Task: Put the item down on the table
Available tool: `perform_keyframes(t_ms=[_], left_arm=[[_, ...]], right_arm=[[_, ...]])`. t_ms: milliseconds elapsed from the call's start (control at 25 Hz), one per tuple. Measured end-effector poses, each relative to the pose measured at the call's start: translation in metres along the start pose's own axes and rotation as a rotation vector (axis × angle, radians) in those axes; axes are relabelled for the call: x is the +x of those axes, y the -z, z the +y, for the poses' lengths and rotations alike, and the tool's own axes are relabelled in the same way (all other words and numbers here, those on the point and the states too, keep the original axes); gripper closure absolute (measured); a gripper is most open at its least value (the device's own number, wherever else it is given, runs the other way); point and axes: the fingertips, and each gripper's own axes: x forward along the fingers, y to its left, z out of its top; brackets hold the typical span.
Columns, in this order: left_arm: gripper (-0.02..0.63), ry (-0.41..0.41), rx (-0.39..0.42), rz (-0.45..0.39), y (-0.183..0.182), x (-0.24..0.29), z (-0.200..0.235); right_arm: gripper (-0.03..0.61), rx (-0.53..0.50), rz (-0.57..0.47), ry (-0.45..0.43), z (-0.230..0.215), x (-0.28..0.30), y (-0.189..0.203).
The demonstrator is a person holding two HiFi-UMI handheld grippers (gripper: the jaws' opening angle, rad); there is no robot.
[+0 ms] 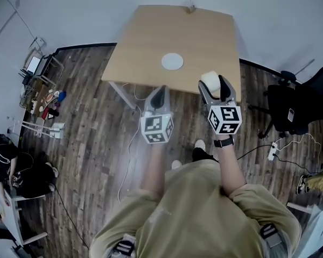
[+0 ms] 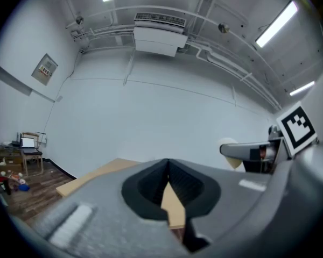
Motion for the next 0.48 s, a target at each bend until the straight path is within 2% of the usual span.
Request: perform_keyframes(t_ms=[280,480], left_arm=[[0.612,-0.067,-0.010,0.029,0.012,0.038,0.031],[0.612,-0.122,0.023,0.027,0.005,0.086,0.044]], right_arm=[[0.250,0.027,0.021,-0.073,0.000,0.054,0.017],[0.250,0.060,0.009,-0.123,-0.030,0.114,0.012]])
